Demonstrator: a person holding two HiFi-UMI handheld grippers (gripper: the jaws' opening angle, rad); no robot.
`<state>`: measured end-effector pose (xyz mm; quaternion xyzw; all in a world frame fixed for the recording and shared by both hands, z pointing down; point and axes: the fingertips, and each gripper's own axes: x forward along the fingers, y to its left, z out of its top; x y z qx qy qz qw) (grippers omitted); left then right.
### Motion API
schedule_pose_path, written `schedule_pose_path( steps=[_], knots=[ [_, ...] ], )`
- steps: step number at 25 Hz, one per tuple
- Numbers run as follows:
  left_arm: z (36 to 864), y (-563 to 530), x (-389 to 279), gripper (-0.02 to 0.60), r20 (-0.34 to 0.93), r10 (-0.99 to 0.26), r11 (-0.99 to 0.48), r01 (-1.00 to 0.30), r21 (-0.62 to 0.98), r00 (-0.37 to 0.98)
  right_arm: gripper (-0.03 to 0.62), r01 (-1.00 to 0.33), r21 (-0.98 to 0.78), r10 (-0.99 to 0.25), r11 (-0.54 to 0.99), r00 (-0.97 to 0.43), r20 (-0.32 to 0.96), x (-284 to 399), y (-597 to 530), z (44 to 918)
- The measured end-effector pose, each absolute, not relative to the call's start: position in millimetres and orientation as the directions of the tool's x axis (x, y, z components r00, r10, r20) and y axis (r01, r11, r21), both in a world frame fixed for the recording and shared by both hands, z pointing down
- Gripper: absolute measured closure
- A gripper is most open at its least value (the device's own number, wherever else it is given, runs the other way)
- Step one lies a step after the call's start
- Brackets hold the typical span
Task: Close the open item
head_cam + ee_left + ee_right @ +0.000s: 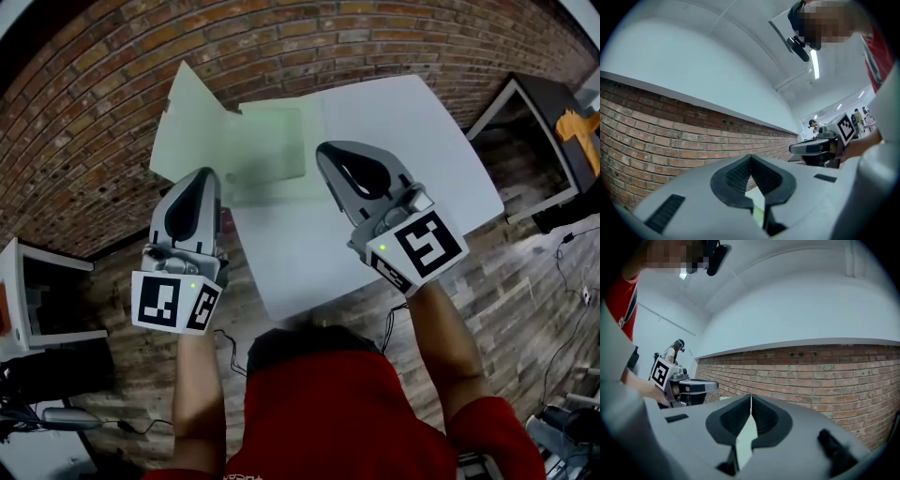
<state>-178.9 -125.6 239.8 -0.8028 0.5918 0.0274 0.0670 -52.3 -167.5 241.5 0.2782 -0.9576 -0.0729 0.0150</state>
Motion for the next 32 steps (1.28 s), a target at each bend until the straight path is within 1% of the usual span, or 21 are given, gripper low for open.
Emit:
schedule_pose_path(
  steps=[4, 15, 16, 17, 18, 19, 26, 29, 32],
  knots=[
    [237, -134, -187, 0.569, -0.127, -0.955, -0.261, -0.963, -0.071, 0.268, 0.562, -0.547, 0.135, -0.551, 0.826, -0.834, -0.004, -54, -184, 240],
    [242, -148, -239, 0.568, -0.114, -0.978, -0.17, -0.984, -0.054, 0.175, 0.557, -0.601, 0.067, -0.605, 0.796, -0.793, 0.072, -73, -220, 265],
    [243, -149, -244, 0.566, -0.115, -0.979, -0.162, -0.985, -0.049, 0.167, 0.546, -0.602, 0.059, -0.605, 0.797, -0.793, 0.076, -76, -221, 268],
    [244, -149, -249, 0.561, -0.115, -0.98, -0.156, -0.987, -0.044, 0.16, 0.515, -0.6, 0.051, -0.602, 0.798, -0.795, 0.08, -78, -222, 271],
    [245, -149, -253, 0.53, -0.114, -0.981, -0.151, -0.988, -0.039, 0.154, 0.485, -0.599, 0.044, -0.6, 0.8, -0.796, 0.083, -80, -223, 273],
    [247, -149, -257, 0.498, -0.113, -0.983, -0.145, -0.989, -0.033, 0.147, 0.471, -0.6, 0.038, -0.601, 0.799, -0.795, 0.088, -81, -225, 276],
    [267, -149, -293, 0.359, -0.076, -0.996, -0.051, -0.999, -0.004, 0.051, 0.385, -0.626, -0.008, -0.619, 0.78, -0.772, 0.146, -82, -239, 303],
    [281, -152, -308, 0.311, -0.042, -0.999, -0.002, -1.0, 0.01, 0.001, 0.361, -0.63, -0.036, -0.614, 0.776, -0.766, 0.191, -82, -246, 321],
    [299, -158, -320, 0.29, 0.01, -1.0, 0.02, -0.999, 0.037, -0.02, 0.353, -0.64, -0.06, -0.613, 0.766, -0.755, 0.233, -80, -252, 339]
  ],
)
